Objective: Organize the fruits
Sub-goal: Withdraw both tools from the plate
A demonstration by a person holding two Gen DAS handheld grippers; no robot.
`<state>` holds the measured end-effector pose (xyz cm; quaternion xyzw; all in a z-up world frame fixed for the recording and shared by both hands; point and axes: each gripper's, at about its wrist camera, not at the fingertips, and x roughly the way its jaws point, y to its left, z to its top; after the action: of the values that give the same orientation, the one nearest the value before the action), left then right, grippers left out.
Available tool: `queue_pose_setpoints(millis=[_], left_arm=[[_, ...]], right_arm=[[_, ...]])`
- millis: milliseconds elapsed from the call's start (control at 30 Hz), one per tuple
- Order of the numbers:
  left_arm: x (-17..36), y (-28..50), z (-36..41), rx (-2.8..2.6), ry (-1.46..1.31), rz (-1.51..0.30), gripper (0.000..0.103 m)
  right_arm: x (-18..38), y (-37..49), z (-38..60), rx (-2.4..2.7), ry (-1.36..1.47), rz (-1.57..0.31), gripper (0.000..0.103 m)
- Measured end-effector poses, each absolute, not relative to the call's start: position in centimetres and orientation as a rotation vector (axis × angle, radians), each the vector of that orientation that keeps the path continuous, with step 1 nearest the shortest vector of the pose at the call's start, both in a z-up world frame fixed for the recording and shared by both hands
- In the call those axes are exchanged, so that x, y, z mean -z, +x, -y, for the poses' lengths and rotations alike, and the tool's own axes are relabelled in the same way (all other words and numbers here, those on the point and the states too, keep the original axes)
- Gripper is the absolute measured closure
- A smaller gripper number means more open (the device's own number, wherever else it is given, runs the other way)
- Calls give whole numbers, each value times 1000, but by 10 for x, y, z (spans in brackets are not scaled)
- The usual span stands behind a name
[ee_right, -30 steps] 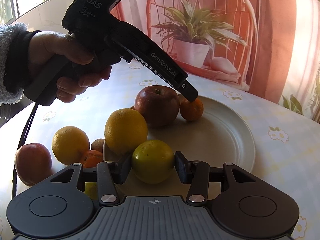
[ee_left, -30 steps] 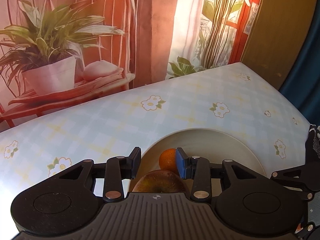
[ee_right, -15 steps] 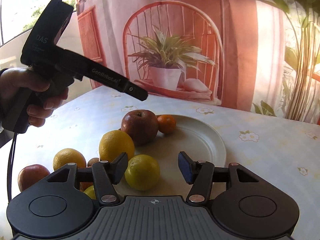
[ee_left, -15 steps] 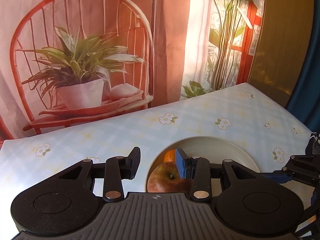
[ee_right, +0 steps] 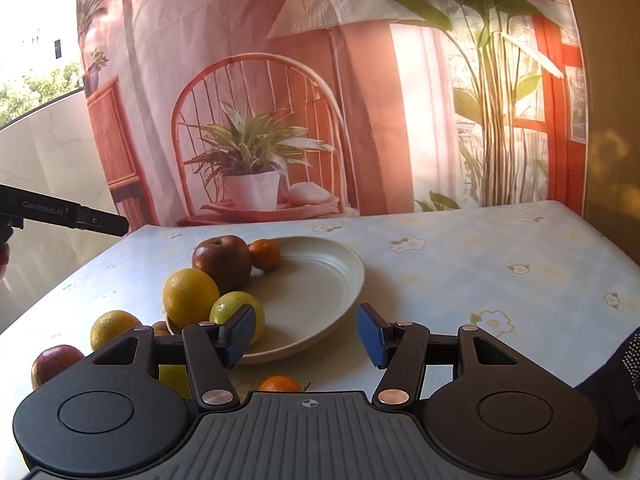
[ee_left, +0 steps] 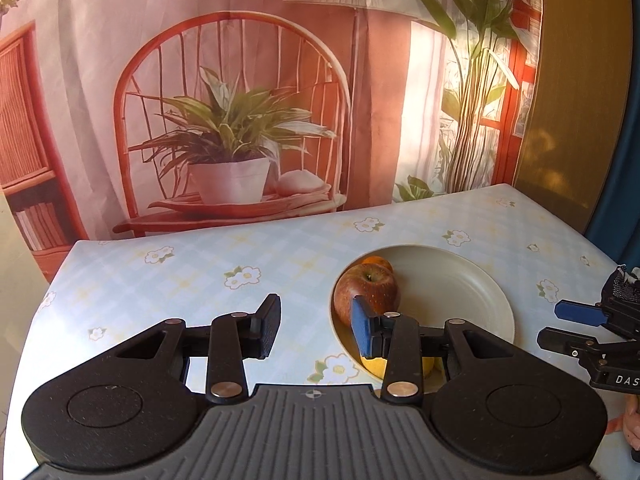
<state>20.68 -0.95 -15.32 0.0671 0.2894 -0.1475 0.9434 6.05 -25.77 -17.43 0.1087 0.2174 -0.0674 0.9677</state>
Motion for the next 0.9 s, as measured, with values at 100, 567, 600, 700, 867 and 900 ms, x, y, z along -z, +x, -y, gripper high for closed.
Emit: queue_pose_setpoints(millis=[100,567,600,700,867,900], left_arm=[[156,193,6,288,135,-594,62],[168,147,-8,206,68,-588,62],[169,144,-11,199,63,-592,62],[171,139,-17,176,51,-600,62],[171,132,-29,156,25,-618,62],[171,131,-30,156,23,-621,62]], right_arm=[[178,54,255,146,223,-442,49],[189,37,257,199,277,-432,48],[189,37,258,203,283,-429,48],[191,36,259,203,294,-432,48],[190,37,258,204,289,-440,48],[189,38,257,205,285,-444,48]])
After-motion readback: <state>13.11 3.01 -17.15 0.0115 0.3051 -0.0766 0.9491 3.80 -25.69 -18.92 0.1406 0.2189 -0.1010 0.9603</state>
